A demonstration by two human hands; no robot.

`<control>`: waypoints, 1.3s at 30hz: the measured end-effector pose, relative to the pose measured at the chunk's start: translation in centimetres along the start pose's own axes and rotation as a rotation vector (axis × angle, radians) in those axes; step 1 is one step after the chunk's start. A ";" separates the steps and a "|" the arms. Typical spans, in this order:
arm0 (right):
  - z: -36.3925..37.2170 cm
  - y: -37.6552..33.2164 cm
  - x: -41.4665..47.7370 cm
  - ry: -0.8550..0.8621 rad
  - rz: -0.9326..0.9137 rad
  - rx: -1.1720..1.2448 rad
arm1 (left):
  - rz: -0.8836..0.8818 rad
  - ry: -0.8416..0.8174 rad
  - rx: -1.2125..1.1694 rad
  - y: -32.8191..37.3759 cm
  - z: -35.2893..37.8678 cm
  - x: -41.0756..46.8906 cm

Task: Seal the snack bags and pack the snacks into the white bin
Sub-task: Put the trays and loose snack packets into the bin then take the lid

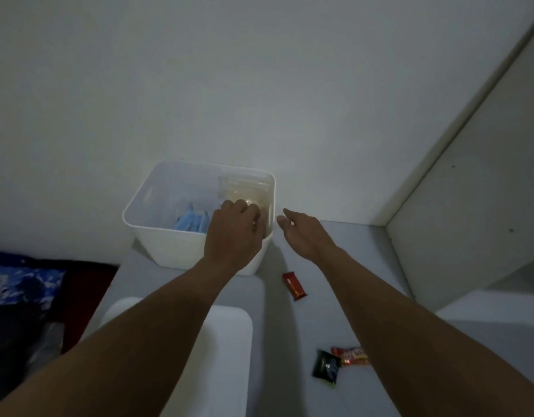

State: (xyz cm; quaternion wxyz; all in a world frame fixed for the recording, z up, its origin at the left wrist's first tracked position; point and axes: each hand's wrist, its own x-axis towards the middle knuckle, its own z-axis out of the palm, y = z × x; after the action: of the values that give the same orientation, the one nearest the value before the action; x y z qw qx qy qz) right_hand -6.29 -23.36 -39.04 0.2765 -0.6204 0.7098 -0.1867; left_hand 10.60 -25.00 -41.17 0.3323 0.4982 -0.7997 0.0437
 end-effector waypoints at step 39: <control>3.6 9.9 -7.7 0.291 0.061 -0.101 | 0.094 -0.191 -0.163 6.3 2.3 -7.3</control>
State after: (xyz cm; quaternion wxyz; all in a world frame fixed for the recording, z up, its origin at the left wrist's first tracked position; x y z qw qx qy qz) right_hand -11.15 -13.94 -46.61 0.1445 -0.5783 0.7693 -0.2301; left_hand 6.33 -17.18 -45.52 0.2915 0.4335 -0.8510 -0.0537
